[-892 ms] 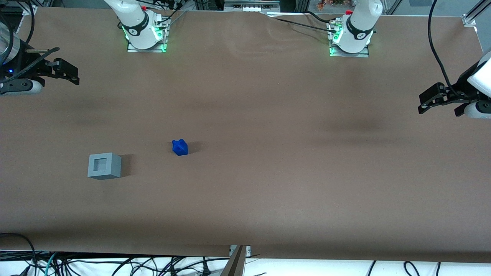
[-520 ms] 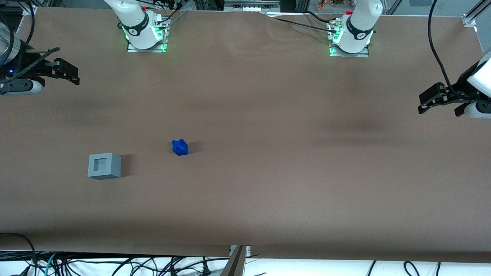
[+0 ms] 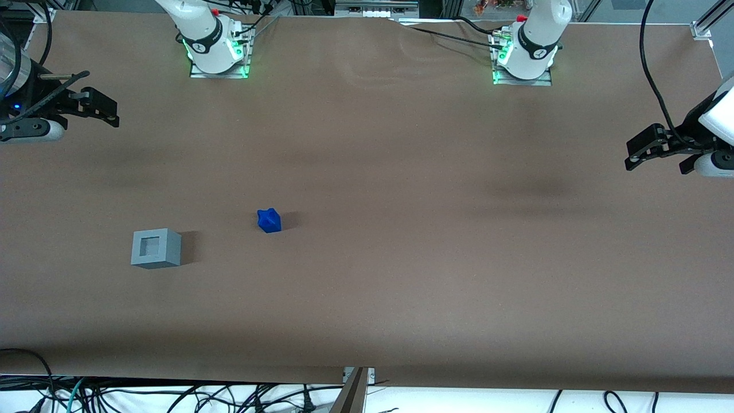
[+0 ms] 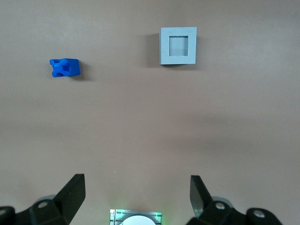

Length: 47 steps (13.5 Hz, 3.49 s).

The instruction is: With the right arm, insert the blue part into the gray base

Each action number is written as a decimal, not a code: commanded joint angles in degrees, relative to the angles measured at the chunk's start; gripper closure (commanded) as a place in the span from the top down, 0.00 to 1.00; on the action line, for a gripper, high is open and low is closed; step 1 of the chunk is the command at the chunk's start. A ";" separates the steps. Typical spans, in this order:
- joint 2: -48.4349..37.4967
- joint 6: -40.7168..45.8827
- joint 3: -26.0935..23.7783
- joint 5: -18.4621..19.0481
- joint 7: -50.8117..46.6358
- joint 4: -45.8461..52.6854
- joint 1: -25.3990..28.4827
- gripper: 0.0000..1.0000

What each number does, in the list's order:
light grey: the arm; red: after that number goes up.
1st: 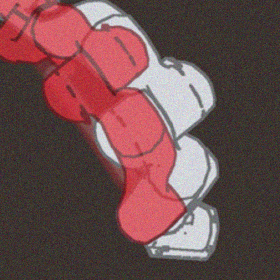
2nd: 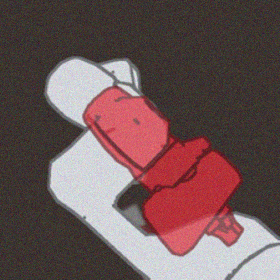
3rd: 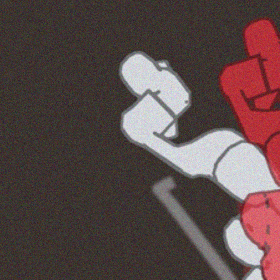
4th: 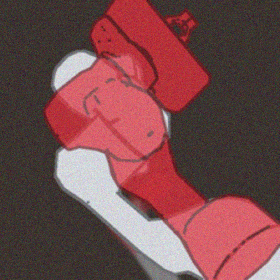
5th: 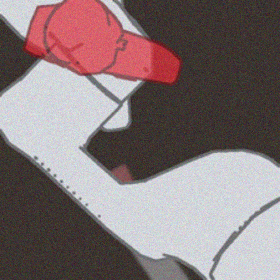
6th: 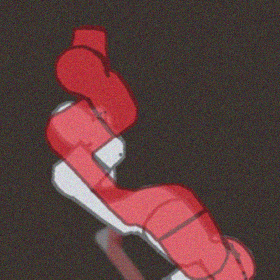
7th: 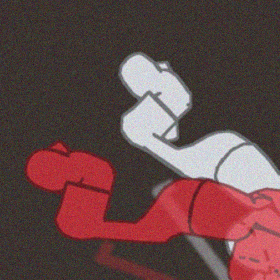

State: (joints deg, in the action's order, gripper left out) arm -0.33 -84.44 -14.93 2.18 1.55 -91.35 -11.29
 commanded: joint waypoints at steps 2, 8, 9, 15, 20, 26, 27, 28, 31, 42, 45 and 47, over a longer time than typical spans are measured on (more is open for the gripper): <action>-0.99 0.15 -0.02 -0.95 0.30 -0.76 -0.14 0.99; -0.90 0.07 -0.02 -1.04 0.30 -0.76 -0.14 0.99; -0.90 -0.02 -0.02 -1.04 0.30 -0.85 -0.14 0.99; -0.81 -0.46 -0.10 -1.04 0.21 -0.85 -0.14 0.99; 1.81 -3.43 -3.95 -1.12 -1.62 -1.02 -0.14 0.99; 10.33 -26.26 -14.42 -1.04 -19.81 -8.74 0.56 0.99; 12.44 -31.26 -16.00 -0.77 -22.00 -10.24 0.65 0.99; 14.20 -36.53 -16.62 -0.42 -23.33 -12.34 0.83 0.99; 17.55 -52.18 -16.80 2.38 -23.95 -20.68 2.76 0.99; 26.96 -68.40 -15.22 15.03 -31.07 -28.18 3.38 0.94; 27.93 -68.40 -14.60 16.72 -31.25 -27.13 3.82 0.90; 28.72 -68.40 -14.52 16.81 -31.60 -25.90 4.78 0.89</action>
State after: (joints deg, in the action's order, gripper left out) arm 27.50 -152.50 -29.87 17.66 -28.40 -119.02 -7.87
